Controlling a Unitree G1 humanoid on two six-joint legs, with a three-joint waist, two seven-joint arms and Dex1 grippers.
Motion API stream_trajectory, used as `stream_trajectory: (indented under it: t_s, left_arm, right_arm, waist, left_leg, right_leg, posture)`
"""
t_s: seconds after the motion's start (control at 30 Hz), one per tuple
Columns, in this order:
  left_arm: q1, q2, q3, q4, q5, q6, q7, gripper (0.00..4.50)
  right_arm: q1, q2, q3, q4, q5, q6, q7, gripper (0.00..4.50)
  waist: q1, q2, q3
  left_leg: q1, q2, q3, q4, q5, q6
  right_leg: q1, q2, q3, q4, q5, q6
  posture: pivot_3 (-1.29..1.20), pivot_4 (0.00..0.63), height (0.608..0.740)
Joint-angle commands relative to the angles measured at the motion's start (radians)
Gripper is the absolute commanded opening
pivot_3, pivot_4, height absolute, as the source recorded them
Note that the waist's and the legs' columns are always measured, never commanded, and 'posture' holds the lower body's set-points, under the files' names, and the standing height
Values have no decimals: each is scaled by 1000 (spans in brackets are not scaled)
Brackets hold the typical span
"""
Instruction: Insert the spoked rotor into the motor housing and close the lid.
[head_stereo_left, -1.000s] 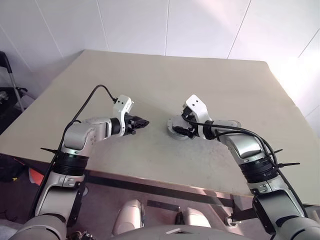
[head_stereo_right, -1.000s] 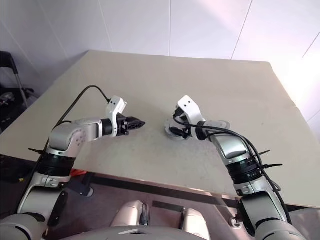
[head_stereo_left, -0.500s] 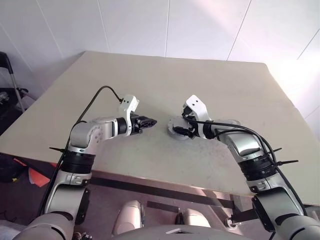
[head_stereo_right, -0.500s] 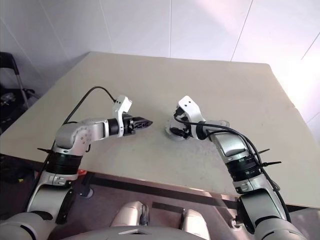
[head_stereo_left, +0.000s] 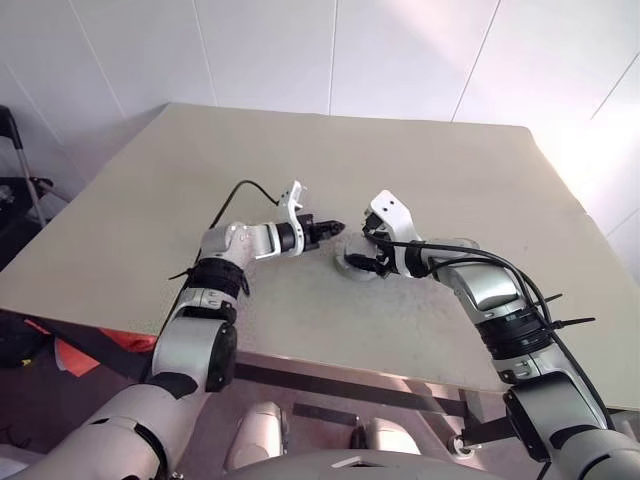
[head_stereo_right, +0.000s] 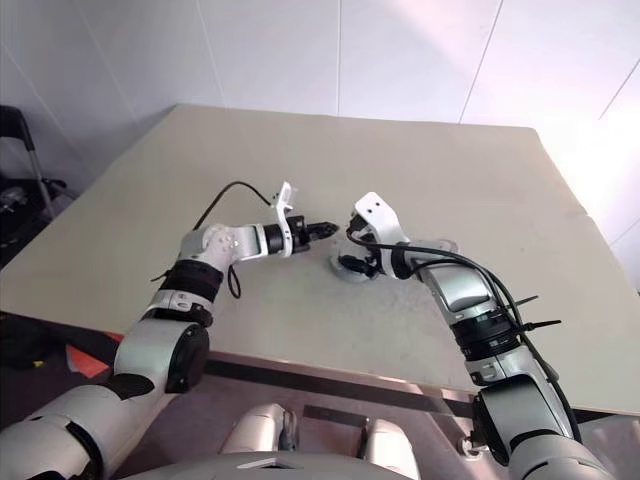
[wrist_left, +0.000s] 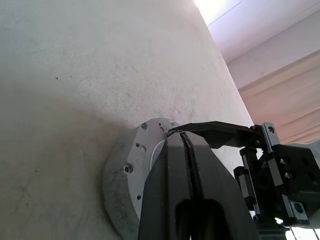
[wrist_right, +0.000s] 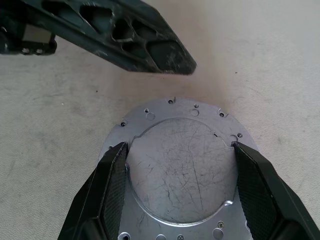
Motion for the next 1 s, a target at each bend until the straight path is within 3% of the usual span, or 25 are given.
stream_trajectory:
  t_s: [0.03,0.2,0.4,0.53,0.7,1.0]
  left_arm:
    - [-52,-15,-43,68,52,-30,-41,27]
    - [-76,-21,-64,181,130,-52,8,27]
    - [-57,-23,-69,191,167,-45,8,27]
    - [-54,-20,-62,182,170,-39,3,0]
    - [-46,-21,-63,155,164,-27,-25,0]
    - [-33,-33,-72,106,164,-4,-74,0]
  right_arm:
    - [17,-10,8,19,-32,27,-23,3167]
    - [16,-3,-8,14,-29,36,-40,3167]
    - [5,10,-32,30,-25,40,-66,3167]
    - [-6,0,-43,10,-15,40,-54,4478]
    - [-30,-22,-75,-70,17,71,-33,4478]
    - [-45,-72,-242,-213,179,201,18,4478]
  waist:
    - [0,0,0]
    - [2,-1,0]
    - [2,-1,-1]
    - [1,-1,-1]
    - [4,-1,0]
    - [24,-1,0]
  left_leg:
    - [0,0,0,0,0,0]
    - [1,0,0,-1,0,0]
    - [6,0,0,-2,0,0]
    - [6,0,0,-2,0,0]
    - [5,0,0,-3,0,0]
    - [-2,-1,1,-14,0,0]
  right_leg:
    - [0,0,0,0,0,0]
    - [2,0,-1,-3,0,1]
    - [7,0,-1,-5,-2,4]
    - [7,0,-1,-6,-2,4]
    - [6,0,-1,-7,-2,4]
    - [-3,0,-1,-9,1,-4]
  posture:
    - [0,0,740]
    - [0,0,740]
    - [0,0,740]
    - [0,0,740]
    - [0,0,740]
    - [0,0,740]
